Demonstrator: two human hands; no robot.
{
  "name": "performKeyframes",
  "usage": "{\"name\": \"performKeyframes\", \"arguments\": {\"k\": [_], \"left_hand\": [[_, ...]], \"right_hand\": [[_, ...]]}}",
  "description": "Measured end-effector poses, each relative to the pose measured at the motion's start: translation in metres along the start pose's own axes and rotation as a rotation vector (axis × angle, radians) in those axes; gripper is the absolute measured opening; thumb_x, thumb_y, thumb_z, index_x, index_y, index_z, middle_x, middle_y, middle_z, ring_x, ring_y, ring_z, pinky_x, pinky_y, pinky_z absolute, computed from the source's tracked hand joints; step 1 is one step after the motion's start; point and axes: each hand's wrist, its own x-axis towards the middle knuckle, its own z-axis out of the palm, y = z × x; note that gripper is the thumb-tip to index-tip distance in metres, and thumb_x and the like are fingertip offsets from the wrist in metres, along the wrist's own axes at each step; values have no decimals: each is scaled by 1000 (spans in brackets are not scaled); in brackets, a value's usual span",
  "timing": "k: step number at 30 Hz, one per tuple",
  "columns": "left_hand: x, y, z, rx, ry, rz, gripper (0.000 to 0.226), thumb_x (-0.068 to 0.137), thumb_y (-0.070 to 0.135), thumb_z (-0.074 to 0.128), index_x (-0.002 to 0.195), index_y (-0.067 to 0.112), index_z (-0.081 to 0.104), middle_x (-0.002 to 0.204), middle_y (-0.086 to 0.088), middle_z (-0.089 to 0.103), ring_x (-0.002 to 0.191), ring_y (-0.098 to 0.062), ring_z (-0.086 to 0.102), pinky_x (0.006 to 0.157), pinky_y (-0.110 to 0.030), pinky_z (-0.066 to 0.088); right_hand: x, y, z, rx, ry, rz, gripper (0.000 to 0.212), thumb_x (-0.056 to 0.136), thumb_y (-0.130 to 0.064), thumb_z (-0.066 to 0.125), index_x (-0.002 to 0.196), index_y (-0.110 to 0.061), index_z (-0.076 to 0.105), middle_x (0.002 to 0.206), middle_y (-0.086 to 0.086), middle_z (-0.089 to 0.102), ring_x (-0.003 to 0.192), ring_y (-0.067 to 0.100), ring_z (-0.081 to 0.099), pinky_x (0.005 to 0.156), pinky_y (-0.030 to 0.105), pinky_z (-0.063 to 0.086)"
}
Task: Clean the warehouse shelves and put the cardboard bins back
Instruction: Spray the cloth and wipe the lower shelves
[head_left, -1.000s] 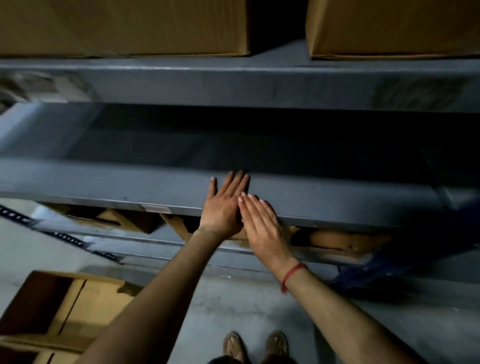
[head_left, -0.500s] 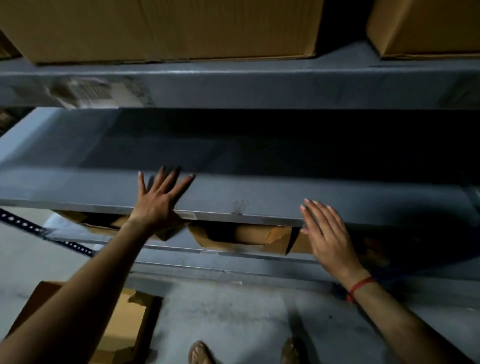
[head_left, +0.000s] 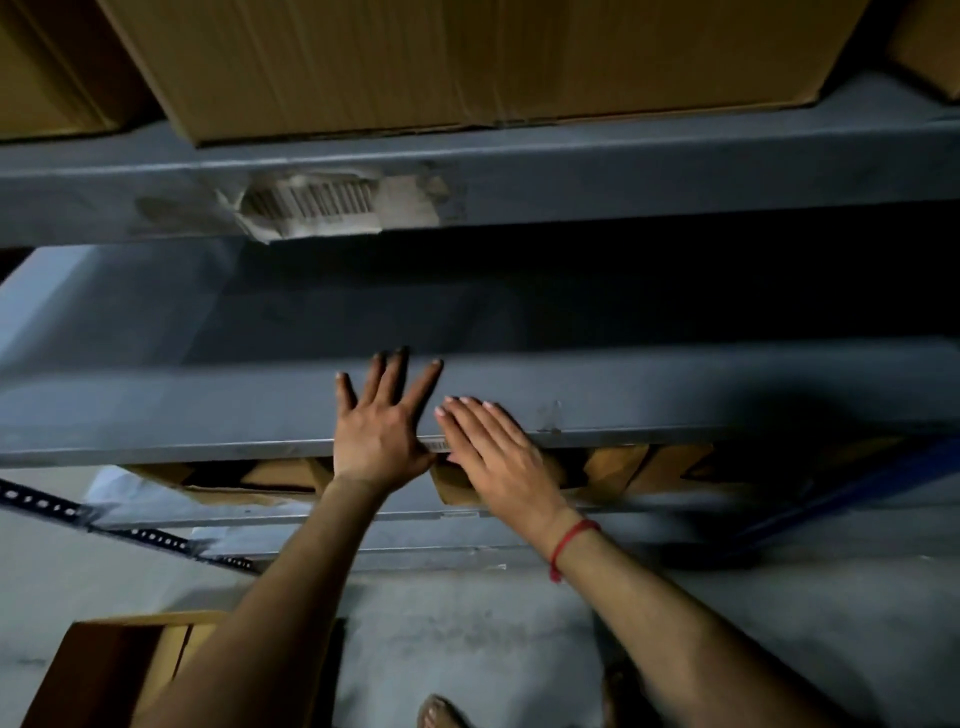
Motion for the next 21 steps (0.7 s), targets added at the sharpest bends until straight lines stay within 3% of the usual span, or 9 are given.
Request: {"name": "performKeyframes", "arguments": {"k": [6,10,15,21], "left_hand": [[0,-2,0,-25,-23,15,118,77,69,67,154,43,-19,167,-5,-16,153,-30,-12,120,-64,3],[1,-1,1,-53,11,20,117,75,66,69,156,41,-12,168,-7,-8,154,-32,-7,119,-67,5],[2,-1,2,-46,13,24,117,75,67,69,157,40,-11,168,-8,-7,154,-33,-6,118,-68,6],[1,-3,2,-52,-13,35,116,77,67,67,157,39,-12,167,-9,-11,154,-33,-9,120,-64,2]], "right_hand": [[-61,82,-31,-157,-36,29,51,105,-32,50,148,-8,40,149,13,48,137,29,48,114,48,37],[-97,127,-60,-211,-48,192,48,109,-34,32,147,-5,36,146,17,49,136,32,43,120,45,23],[-89,101,-43,-134,-17,314,48,106,-26,36,149,-4,29,148,17,45,139,31,39,124,41,18],[-18,16,-9,22,59,115,41,104,-18,53,141,-2,51,141,15,56,133,28,52,114,46,38]]}}
